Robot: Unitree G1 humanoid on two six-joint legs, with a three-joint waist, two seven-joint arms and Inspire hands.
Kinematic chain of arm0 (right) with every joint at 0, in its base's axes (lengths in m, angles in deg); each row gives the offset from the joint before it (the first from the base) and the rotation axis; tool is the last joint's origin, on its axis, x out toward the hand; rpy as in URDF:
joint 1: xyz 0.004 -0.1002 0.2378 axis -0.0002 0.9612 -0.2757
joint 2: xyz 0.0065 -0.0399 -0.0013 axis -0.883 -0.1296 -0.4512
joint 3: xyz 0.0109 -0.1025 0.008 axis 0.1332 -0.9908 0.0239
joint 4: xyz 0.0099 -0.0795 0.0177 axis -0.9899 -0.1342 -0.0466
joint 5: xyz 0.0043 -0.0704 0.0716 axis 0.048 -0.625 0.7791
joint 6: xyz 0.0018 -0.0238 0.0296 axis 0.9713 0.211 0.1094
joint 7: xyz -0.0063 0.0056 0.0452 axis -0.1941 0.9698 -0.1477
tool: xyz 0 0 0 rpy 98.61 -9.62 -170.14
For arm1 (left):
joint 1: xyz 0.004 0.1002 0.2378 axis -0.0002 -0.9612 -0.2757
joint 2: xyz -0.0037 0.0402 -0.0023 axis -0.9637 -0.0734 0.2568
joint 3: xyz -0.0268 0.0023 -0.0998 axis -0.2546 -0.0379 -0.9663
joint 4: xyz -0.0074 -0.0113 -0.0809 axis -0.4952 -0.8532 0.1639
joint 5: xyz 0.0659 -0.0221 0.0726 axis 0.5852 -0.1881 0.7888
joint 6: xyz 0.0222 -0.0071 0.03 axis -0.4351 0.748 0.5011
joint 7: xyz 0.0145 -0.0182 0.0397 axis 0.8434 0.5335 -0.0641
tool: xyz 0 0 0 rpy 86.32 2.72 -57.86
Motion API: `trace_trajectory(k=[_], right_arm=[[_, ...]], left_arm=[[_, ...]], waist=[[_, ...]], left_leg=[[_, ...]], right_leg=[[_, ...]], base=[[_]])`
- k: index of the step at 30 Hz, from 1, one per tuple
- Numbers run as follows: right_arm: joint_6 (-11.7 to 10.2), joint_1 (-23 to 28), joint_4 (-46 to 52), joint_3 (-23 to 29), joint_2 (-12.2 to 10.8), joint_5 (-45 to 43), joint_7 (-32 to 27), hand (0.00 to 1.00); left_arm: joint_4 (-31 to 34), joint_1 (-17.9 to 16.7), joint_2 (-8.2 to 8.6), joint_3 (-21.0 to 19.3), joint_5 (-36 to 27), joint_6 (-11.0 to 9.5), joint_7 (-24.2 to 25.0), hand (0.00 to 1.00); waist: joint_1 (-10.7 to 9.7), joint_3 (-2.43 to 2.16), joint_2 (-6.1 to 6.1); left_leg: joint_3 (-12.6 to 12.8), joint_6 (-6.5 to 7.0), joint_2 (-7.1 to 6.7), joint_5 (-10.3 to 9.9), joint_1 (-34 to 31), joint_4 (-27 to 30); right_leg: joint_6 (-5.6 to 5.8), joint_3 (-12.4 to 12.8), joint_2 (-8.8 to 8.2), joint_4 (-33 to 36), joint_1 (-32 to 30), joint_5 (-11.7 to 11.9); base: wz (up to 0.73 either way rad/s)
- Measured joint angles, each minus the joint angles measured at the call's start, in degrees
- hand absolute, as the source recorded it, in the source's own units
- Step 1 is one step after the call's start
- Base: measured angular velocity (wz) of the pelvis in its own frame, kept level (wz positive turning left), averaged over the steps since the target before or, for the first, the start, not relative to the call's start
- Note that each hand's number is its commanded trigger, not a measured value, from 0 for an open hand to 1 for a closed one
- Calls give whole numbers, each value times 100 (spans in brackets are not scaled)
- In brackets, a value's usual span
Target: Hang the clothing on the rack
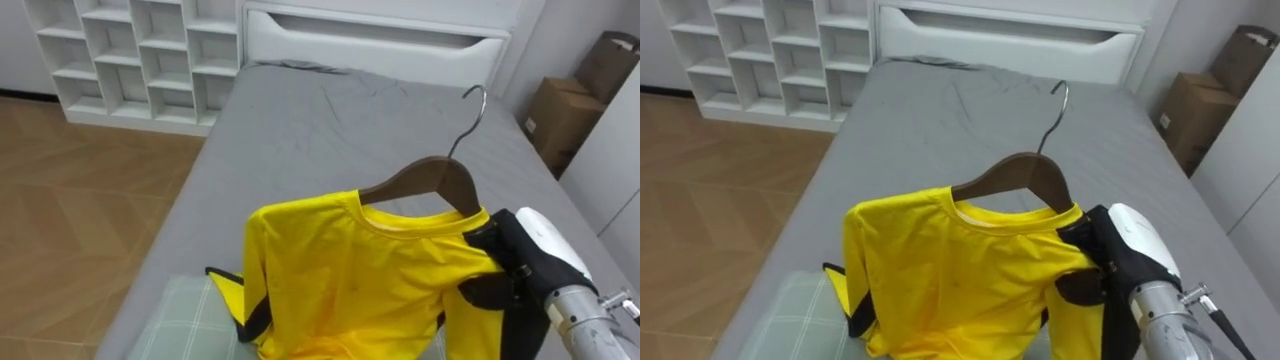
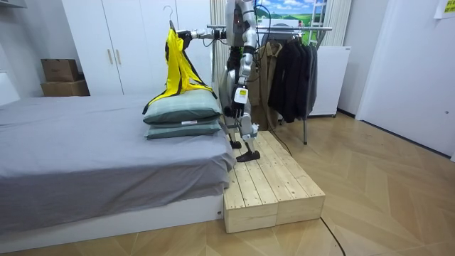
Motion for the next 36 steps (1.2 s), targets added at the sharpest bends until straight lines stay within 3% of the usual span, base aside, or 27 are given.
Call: trace_trajectory(k=[5,9,13,14,15,16,17,18,20,21,22,23,24,31,34,36], right_arm=[[-7,207,-2,20,15,2,-11,100],[-13,278,0,38,15,-16,-20,100],[-20,280,0,52,8,-6,-23,100],[-19,277,2,27,9,-2,-23,100],[-8,274,3,-2,12,0,-21,100],[-5,265,3,-4,12,0,-21,100],[4,235,-7,-8,12,-5,-21,100],[57,191,-12,-48,12,-26,-17,100],[121,158,-16,-99,13,-31,-17,100],[122,116,-37,-68,30,-30,-39,100],[122,44,-108,-70,20,-28,-70,100],[122,-88,-323,-117,-4,-22,-79,100],[134,-93,-445,-121,-19,-20,-76,100],[452,-139,-401,-130,-40,-18,-69,100],[502,-139,-401,-130,-42,-18,-75,100],[503,-138,-407,-132,-74,-10,-90,100]], left_arm=[[-176,-53,-67,-27,-362,0,-87,0],[-219,-55,-105,-39,-433,12,-169,0],[-207,-7,-45,-69,-439,59,-171,0],[-208,36,-29,-63,-456,91,-174,0],[-209,70,-16,-24,-499,105,-188,0],[-210,98,6,-15,-494,115,-206,0],[-212,159,69,-15,-487,147,-248,0],[-240,177,131,-29,-491,204,-278,0],[-382,178,143,-34,-490,271,-309,0],[-445,257,145,-29,-495,319,-373,0],[-474,306,127,-21,-506,339,-382,0],[-531,359,99,-8,-507,373,-403,0],[-561,359,103,93,-512,444,-447,0],[-726,403,94,325,-541,707,-509,0],[-801,408,93,306,-552,800,-518,0],[-884,429,93,245,-553,898,-555,0]], waist=[[-97,24,-20],[-186,19,-75],[-201,-7,7],[-201,-5,0],[-180,2,-33],[-146,2,-34],[-91,-2,-26],[-59,-6,-7],[-60,-16,38],[-102,-55,147],[-102,-20,130],[-95,55,53],[-105,63,22],[-232,58,105],[-220,52,135],[-174,55,166]], left_leg=[[324,-128,186,-374,-86,797],[432,-154,289,-405,-111,1138],[427,-175,363,-389,-87,1339],[364,-234,345,-315,-220,1621],[84,-221,218,-316,-323,1653],[-60,-202,113,-329,-350,1526],[-344,-160,-53,-354,-478,1278],[-541,-162,-119,-351,-636,1069],[-647,-208,-117,-259,-785,660],[-817,-169,-148,40,-690,436],[-832,-55,-181,34,-608,309],[-720,-24,-207,85,-570,249],[-597,3,-209,69,-574,246],[-46,98,-235,11,-620,205],[314,97,-192,10,-621,189],[702,96,-139,10,-604,161]], right_leg=[[-82,131,34,534,-49,-436],[-212,301,158,656,-69,-545],[-335,658,365,641,-121,-482],[-356,859,394,657,-115,-471],[-359,1160,393,672,-129,-469],[-350,1316,396,673,-140,-463],[-325,1632,417,667,-171,-429],[-304,1898,447,631,-179,-358],[-265,2227,514,609,-212,-302],[-196,2398,607,634,-317,-256],[-169,2501,658,634,-376,-231],[-121,2645,681,617,-505,-163],[-81,2642,671,549,-525,-126],[91,3228,794,515,-721,45],[133,3512,946,512,-829,169],[169,3697,1043,402,-907,331]], base=[[-9],[-26],[-60],[-91],[-102],[-120],[-137],[-140],[-112],[-84],[-85],[-85],[-71],[-48],[-62],[-79]])
